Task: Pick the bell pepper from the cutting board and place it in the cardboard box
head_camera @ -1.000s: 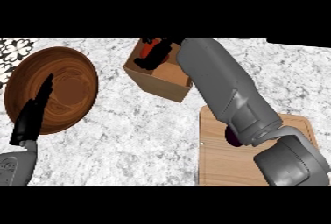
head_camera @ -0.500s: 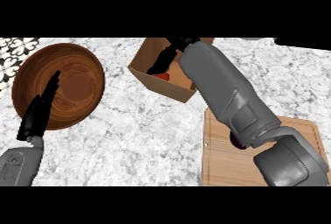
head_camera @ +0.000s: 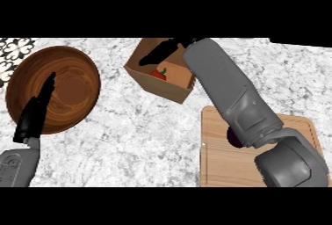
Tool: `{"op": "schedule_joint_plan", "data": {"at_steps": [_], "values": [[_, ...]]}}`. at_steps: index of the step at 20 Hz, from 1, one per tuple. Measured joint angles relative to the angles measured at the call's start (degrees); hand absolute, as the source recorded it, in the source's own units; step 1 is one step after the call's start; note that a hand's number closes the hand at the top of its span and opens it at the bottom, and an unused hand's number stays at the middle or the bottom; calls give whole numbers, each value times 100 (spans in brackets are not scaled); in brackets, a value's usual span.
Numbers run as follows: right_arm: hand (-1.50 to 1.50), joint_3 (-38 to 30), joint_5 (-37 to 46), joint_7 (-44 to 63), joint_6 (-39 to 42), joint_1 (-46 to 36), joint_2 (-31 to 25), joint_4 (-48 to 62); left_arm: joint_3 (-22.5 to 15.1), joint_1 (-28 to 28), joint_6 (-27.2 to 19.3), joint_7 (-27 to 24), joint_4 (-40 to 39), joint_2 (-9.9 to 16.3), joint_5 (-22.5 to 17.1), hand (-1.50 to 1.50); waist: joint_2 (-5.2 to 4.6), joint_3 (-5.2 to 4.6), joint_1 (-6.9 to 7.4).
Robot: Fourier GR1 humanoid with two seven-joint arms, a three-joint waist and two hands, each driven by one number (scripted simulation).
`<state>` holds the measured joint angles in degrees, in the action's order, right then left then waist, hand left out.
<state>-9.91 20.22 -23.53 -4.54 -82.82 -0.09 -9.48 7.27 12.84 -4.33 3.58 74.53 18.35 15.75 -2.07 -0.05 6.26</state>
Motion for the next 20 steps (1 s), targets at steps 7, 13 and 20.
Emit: {"op": "schedule_joint_plan", "data": {"at_steps": [7,13,20], "values": [[-150,-512,-476,-262,638,62,-572,2,47,-77,-32,60,65,6,9,0,16,3,-134],[-150,-711,-612,-367,1142,276,-1375,109,84,-179,-36,-20,83,13,-2,0,-3,6,-151],[-150,-729,-575,-680,1895,617,-2327,169,134,-121,2,-96,14,33,-45,0,-39,13,-136]]}}
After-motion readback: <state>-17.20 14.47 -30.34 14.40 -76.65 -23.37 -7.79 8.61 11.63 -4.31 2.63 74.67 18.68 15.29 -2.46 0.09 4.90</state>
